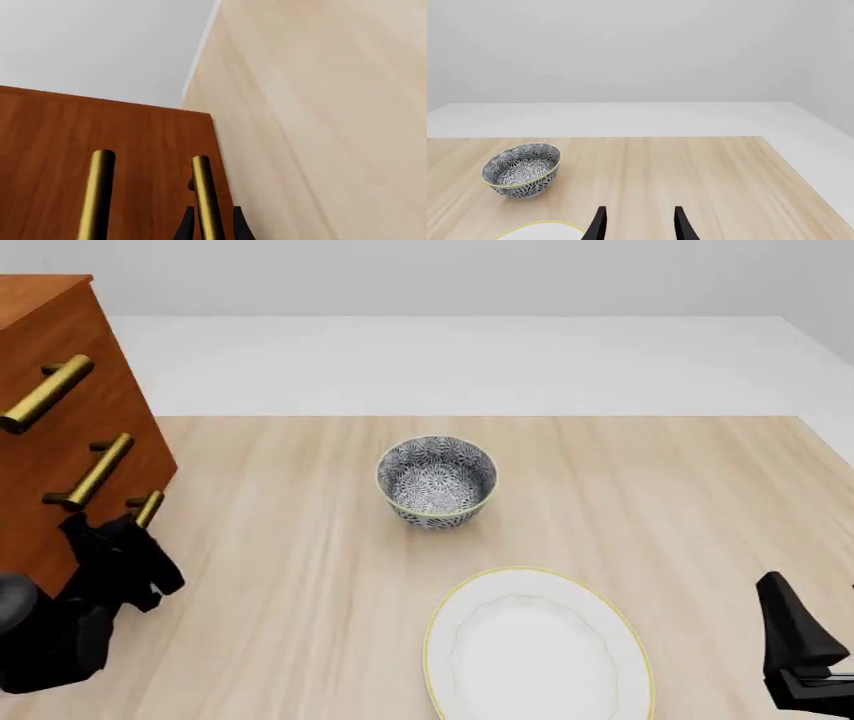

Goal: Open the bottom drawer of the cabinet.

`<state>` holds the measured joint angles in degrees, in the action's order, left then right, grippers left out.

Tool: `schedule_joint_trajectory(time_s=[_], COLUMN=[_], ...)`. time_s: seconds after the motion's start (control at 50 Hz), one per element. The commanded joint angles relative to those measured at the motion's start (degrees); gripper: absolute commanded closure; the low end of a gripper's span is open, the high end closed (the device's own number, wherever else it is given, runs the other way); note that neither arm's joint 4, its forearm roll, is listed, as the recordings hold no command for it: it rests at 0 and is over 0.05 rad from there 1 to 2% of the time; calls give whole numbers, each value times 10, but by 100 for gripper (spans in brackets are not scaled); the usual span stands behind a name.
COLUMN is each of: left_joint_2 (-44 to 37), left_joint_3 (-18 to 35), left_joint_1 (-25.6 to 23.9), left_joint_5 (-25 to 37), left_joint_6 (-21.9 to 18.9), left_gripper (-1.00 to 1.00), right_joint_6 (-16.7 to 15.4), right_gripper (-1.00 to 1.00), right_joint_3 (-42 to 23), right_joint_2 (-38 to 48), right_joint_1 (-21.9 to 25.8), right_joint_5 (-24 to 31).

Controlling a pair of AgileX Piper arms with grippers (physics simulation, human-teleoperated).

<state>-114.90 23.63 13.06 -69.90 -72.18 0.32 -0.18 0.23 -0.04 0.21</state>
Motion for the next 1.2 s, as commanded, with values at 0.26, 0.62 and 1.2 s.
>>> schedule_joint_trajectory(time_s=[0.26, 0.62, 1.2], left_joint_2=[-27, -44, -73], left_joint_3=[2, 19, 49], left_joint_1=[-63, -107, -167], left_joint_5=[0, 0, 0], left_joint_6=[-35, -27, -35], left_gripper=[100, 100, 100], right_joint_6=[0, 0, 0], right_gripper=[-100, -100, -100], right_joint_3=[0, 0, 0], right_joint_2=[0, 0, 0], right_joint_1=[0, 0, 0], right_joint_5=[0, 0, 0])
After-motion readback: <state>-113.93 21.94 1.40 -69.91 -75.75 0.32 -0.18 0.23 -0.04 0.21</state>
